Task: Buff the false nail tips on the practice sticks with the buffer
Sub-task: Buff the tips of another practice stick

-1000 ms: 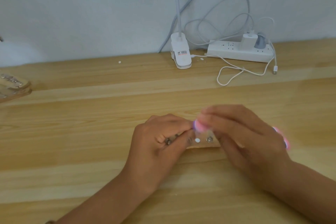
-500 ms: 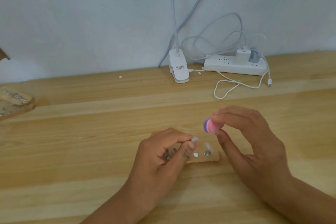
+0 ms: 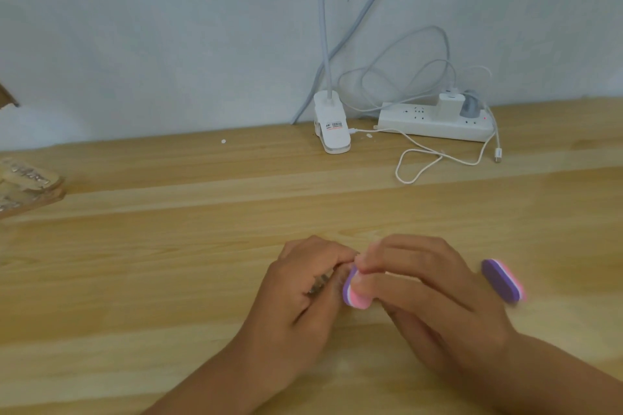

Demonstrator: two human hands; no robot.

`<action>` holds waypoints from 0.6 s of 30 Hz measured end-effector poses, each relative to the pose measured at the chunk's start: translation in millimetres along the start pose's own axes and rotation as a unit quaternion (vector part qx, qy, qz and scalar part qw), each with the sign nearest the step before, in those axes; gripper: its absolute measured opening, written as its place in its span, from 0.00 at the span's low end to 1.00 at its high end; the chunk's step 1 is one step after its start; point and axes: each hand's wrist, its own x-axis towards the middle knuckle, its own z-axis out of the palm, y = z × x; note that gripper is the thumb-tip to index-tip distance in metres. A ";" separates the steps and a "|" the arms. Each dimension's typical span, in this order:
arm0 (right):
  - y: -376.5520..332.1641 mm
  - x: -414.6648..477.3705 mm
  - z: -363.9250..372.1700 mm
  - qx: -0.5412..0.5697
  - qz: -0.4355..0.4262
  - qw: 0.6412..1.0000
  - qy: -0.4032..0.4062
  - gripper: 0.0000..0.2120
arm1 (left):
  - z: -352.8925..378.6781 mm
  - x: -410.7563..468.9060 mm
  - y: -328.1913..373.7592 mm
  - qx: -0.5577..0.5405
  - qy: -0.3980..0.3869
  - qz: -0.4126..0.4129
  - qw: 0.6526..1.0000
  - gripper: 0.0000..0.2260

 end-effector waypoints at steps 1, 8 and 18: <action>2.4 0.1 -1.2 -0.001 0.006 1.000 -0.003 0.16 | -0.3 -0.1 0.3 -0.003 -0.003 -0.004 1.000 0.09; -1.3 1.4 -0.2 -0.001 0.002 1.000 0.009 0.14 | -0.9 -0.3 1.7 -0.040 -0.017 -0.023 0.999 0.12; 4.6 1.3 -3.7 -0.011 0.019 1.000 0.008 0.16 | -1.0 0.5 2.1 -0.104 -0.034 -0.051 0.993 0.10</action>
